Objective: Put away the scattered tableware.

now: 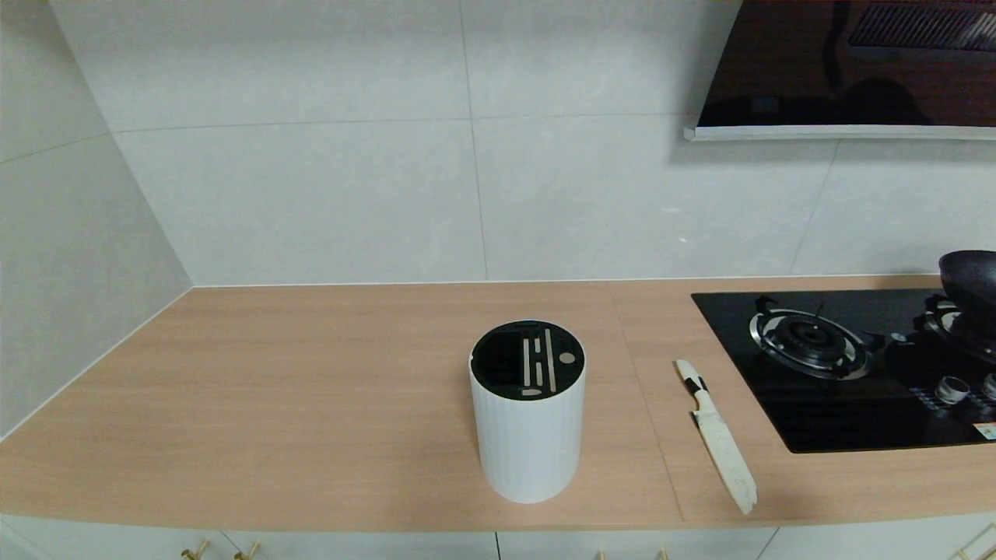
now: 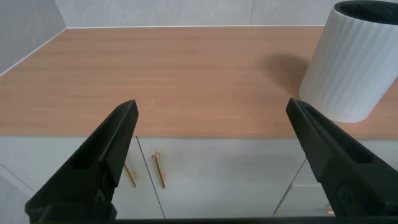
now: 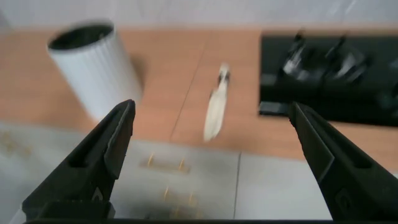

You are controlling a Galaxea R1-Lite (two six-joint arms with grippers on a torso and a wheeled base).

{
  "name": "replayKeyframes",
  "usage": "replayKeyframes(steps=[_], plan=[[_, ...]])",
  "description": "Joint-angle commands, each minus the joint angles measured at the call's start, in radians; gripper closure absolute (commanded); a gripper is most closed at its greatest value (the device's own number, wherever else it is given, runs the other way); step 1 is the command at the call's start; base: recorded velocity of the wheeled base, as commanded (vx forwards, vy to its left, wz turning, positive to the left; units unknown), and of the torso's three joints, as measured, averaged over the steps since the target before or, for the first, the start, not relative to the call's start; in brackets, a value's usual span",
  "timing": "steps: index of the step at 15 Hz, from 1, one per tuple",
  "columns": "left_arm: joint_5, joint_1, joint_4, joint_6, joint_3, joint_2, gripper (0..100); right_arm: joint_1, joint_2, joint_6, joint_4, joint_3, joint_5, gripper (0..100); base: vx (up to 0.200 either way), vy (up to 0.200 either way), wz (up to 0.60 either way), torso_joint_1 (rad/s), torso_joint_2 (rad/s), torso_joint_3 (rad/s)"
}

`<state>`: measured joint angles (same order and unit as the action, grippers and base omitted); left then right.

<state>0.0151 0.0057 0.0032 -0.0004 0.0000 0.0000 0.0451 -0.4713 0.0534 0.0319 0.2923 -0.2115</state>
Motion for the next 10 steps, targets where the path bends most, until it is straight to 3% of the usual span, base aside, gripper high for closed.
replayKeyframes(steps=[1, 5, 6, 10], plan=[[0.000, 0.000, 0.000, -0.001, 0.000, 0.000, 0, 0.105, -0.429, -0.004, -0.017, 0.126, -0.006, 0, 0.000, 0.000, 0.00, 0.000, 0.00, 0.000], [0.000, 0.000, 0.000, 0.000, 0.000, 0.000, 0, 0.220, -0.810, -0.003, -0.159, 0.203, 0.113, 0, 0.000, 0.000, 0.00, 0.000, 0.00, 0.000], [0.000, 0.000, 0.000, 0.000, 0.000, 0.000, 0, 0.240, -0.949, -0.001, -0.285, 0.203, 0.161, 0, 0.000, 0.000, 0.00, 0.000, 0.00, 0.000], [0.000, 0.000, 0.000, 0.000, 0.000, 0.000, 0, 0.242, -1.258, -0.001, -0.544, 0.223, 0.236, 0, 0.000, 0.000, 0.00, 0.000, 0.00, 0.000]])
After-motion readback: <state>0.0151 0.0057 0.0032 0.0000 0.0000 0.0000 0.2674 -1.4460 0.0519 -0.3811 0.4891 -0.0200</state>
